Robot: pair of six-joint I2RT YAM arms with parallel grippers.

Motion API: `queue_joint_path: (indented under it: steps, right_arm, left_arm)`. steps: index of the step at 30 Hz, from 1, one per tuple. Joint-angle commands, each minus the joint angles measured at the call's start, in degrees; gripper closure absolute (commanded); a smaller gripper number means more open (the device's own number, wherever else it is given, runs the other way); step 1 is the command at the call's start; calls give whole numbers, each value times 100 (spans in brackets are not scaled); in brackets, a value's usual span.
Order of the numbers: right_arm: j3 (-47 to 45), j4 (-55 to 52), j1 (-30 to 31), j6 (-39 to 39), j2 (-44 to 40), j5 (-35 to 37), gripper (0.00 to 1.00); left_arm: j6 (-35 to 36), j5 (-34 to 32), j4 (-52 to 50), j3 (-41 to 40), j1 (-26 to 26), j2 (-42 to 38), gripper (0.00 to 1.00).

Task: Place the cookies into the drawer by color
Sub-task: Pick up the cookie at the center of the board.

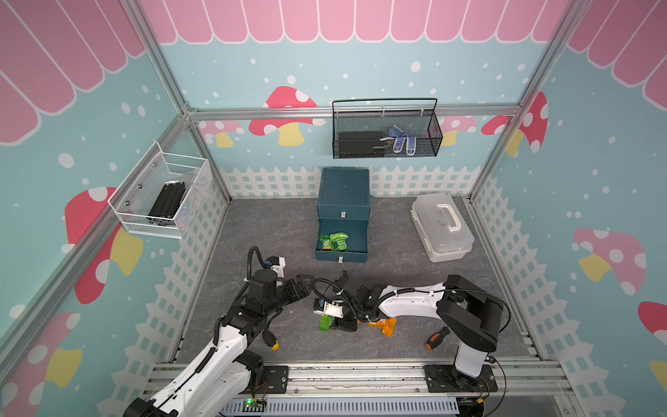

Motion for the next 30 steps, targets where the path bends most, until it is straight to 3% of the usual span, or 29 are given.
queue_joint_path:
  steps: [1,9,17,20,23,27,30]
  right_arm:
    - [-71,234,30,491,-76,143,51]
    - [93,39,-2,1168,-324,480,55]
    - [373,-492,-31,1879,-838,649,58]
    - [383,-672,-32,1937,-1008,749,59]
    - [268,-711,-5,1919,-1028,752,45]
    - [145,-768,145,1472,-899,671,16]
    - [180,-757,189,1189,-711,1015,9]
  left_arm:
    - [93,-185,373,51,4,3,11]
    - [202,-117,686,379,4,290,11]
    - [403,-240,301,1139,4,-30,11]
    - [380,50,469,1224,4,225,11]
    - [327,253,671,1097,3,366,11]
    - [353,69,688,868,14,275,11]
    - [318,6,749,727,13,197,11]
